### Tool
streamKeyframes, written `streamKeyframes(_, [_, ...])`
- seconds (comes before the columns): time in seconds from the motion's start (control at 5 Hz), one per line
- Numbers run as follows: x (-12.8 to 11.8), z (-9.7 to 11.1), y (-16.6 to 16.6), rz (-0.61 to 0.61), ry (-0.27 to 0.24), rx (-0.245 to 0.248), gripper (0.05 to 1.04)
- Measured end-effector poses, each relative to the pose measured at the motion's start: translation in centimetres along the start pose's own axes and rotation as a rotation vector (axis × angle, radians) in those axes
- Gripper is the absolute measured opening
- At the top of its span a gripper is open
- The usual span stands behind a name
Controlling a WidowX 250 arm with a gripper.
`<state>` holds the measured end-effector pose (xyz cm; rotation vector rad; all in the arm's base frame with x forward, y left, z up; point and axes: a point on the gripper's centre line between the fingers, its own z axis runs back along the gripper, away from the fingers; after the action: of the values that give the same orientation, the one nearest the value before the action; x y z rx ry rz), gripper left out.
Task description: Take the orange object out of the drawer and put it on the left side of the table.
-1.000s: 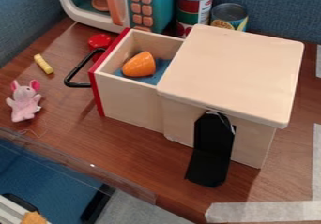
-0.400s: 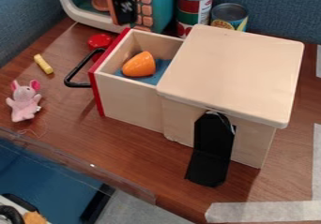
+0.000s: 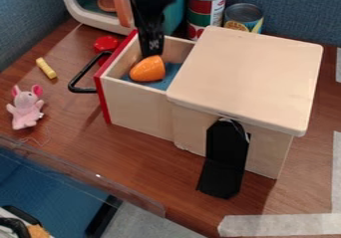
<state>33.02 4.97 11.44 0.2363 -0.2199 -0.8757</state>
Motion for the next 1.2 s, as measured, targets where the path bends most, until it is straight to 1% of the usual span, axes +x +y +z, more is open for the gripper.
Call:
streamKeyframes(0.2, [-0.3, -1.2, -0.8, 0.025, 0.0, 0.025, 0.999])
streamKeyframes(0.4, [-0.3, -2.1, -1.1, 0.047, -0.006, 0.071, 0.999])
streamKeyframes(0.6, [-0.3, -2.6, -1.1, 0.069, -0.015, 0.095, 0.999])
streamKeyframes(1.0, [0.2, -3.7, -1.4, 0.075, -0.011, 0.11, 0.999])
streamKeyframes(1.2, [0.1, -4.6, -1.6, 0.08, 0.001, 0.095, 0.999])
